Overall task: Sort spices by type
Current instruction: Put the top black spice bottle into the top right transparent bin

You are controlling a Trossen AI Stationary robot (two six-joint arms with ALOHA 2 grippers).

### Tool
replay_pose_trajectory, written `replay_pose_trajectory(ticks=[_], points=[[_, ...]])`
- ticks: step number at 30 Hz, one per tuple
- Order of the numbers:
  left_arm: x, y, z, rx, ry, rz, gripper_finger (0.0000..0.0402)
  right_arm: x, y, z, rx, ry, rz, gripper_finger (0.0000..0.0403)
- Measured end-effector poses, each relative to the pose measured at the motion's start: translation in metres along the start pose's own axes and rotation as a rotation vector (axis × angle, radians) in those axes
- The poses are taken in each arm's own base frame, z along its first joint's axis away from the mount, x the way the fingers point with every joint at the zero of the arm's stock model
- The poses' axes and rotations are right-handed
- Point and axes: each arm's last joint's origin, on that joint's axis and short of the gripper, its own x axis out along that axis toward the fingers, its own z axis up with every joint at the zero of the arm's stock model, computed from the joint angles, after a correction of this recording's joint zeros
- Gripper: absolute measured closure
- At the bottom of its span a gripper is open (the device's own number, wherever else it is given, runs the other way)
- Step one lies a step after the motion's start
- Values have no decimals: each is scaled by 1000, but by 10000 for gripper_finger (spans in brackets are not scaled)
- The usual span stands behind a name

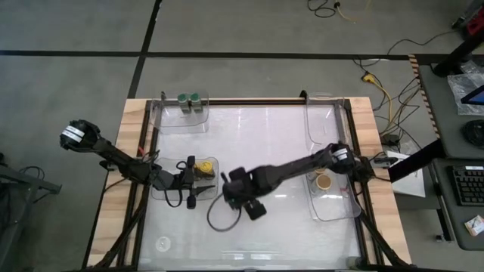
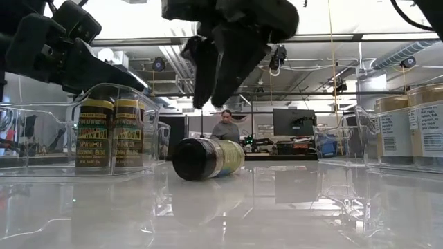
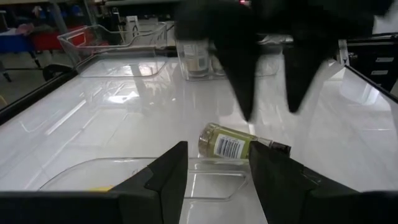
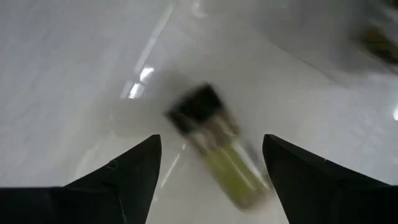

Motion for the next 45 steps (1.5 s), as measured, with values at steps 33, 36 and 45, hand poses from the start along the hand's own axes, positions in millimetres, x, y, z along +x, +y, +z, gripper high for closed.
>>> replay_pose_trajectory(ticks=[33,36,45], points=[[0,0,1,-11,-8,-1,246,71,13,4,-281,107,-44,167],[0,0,1,-11,-8,0,246,69,11,2,-273,124,-38,170],[0,0,1,-14,-7,-1,246,69,9,0,-254,135,-36,156]])
